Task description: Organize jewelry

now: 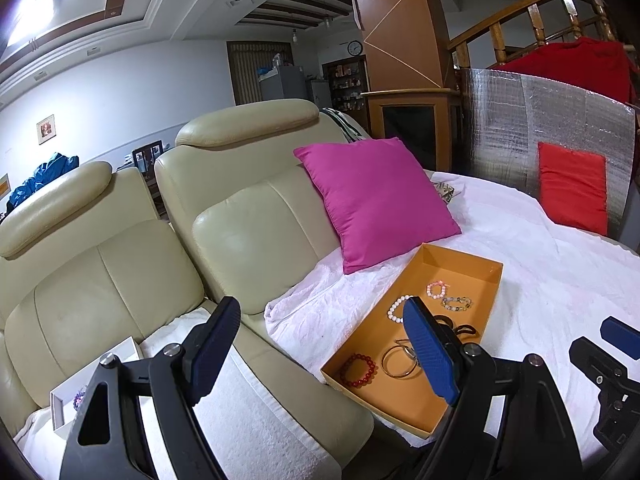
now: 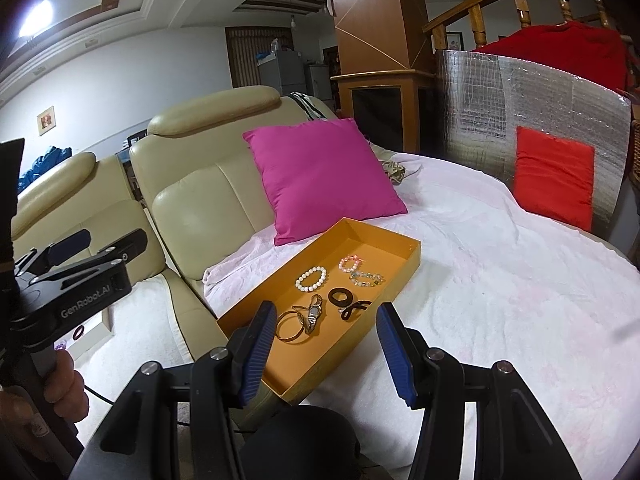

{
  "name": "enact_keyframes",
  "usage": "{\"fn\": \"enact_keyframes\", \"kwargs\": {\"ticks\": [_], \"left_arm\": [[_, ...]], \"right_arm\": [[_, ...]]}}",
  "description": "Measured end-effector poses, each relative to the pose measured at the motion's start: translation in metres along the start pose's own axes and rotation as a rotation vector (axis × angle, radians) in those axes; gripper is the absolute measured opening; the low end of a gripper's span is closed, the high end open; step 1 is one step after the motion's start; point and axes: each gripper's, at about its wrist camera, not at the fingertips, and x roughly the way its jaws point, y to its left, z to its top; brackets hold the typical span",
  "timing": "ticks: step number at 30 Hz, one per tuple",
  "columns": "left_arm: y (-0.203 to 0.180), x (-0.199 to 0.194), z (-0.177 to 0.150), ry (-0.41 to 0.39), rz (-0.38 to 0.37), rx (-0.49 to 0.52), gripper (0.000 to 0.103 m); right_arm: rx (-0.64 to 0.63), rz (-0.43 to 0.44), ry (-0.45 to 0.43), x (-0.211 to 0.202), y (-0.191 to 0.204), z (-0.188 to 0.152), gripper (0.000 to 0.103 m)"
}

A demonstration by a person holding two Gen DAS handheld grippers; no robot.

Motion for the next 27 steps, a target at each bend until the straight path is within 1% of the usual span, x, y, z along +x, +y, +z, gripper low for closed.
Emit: {"fn": "enact_keyframes", "kwargs": {"ticks": [6, 17, 20, 22, 24, 26, 27], "left_arm": [[0.002, 0.004, 0.001, 0.002, 0.0, -0.002, 0.084], [-0.003, 0.017, 0.004, 0.02, 0.025, 0.003, 0.084], [-0.01, 0.021, 0.005, 0.023, 0.026, 0.008, 0.084], [-0.02, 0.023, 0.005, 0.023, 0.022, 0.018, 0.084], [-0.04, 0.024, 0.005, 0.016, -0.051, 0.042, 0.084], [-0.069, 0.028, 0.007, 0.033, -0.133, 0.073, 0.084], [-0.091, 0.031, 0.007, 0.05, -0.192, 0.093, 0.084]], "right_arm": [[-0.007, -0.002, 0.006, 0.007, 0.002, 0.002, 0.056], [-0.002, 0.012, 0.011, 0.02, -0.004, 0.007, 0.056], [0.007, 0.006, -0.001, 0.02, -0.012, 0.008, 0.056], [0.029, -0.004, -0.007, 0.019, -0.026, 0.006, 0.056], [0.062, -0.037, -0.019, 0.015, -0.05, 0.005, 0.056], [0.109, -0.098, -0.029, 0.011, -0.084, 0.0, 0.056], [0.134, -0.129, -0.028, 0.009, -0.103, -0.002, 0.056]]}}
